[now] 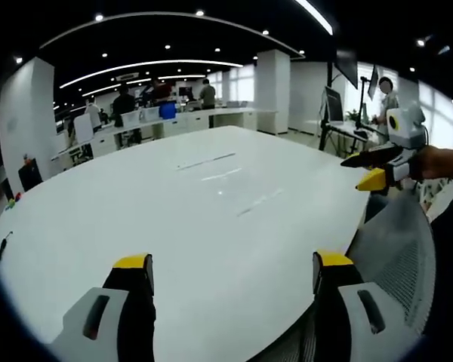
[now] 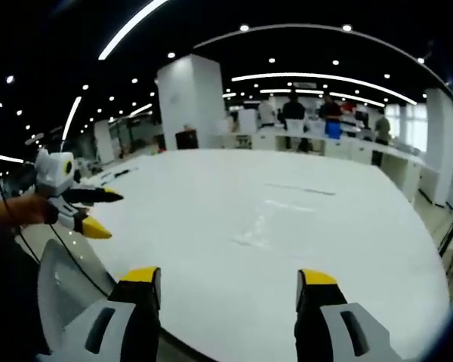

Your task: Open the resealable bag by pulling the two sides of the seal apart until the entire bag opening is separated and visibly accessible.

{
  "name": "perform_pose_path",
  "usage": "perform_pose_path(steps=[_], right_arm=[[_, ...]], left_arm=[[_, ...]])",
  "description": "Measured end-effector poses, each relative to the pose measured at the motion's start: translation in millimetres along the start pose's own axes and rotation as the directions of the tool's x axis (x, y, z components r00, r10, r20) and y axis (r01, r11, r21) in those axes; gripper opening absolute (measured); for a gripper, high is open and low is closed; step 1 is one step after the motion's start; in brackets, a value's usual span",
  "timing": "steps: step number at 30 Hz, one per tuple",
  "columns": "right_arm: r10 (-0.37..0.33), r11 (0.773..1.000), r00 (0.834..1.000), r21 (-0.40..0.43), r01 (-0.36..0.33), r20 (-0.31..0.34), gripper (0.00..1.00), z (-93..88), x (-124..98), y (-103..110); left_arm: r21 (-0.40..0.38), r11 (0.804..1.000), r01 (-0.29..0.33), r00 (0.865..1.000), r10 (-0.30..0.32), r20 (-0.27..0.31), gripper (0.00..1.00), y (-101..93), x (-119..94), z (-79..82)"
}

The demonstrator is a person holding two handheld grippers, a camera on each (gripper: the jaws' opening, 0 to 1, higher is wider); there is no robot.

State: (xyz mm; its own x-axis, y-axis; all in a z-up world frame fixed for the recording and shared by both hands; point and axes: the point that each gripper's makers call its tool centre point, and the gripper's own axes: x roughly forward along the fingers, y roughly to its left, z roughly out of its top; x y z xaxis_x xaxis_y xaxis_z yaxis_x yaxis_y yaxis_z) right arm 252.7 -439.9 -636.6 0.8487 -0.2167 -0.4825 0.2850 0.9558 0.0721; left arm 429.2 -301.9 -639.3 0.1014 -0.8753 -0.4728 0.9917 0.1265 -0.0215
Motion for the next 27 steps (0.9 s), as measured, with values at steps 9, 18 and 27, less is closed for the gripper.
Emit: perform_pose_path(steps=[9,18,27], right_arm=[[0.03,0.997,0.999,-0.072,-0.033,-0.033,0.68,-0.1,21,9],[0.02,0.981,0.997,-0.191,-0.033,-0.071,0.6,0.4,54,8],[-0.058,0.926,0.992,-0.376,0.014,-0.108,0.51,0.2,72,-9]], left_arm=[[0.002,1.0,0.015,1.0,-0.015,-0.01,0.84,-1.9,2,-3.6],[0.014,1.0,0.013,1.0,-0.013,-0.027,0.84,0.0,4,-7.9],[0.034,0.999,0.021,0.999,-0.02,-0.041,0.83,-0.4,6,-9.6]])
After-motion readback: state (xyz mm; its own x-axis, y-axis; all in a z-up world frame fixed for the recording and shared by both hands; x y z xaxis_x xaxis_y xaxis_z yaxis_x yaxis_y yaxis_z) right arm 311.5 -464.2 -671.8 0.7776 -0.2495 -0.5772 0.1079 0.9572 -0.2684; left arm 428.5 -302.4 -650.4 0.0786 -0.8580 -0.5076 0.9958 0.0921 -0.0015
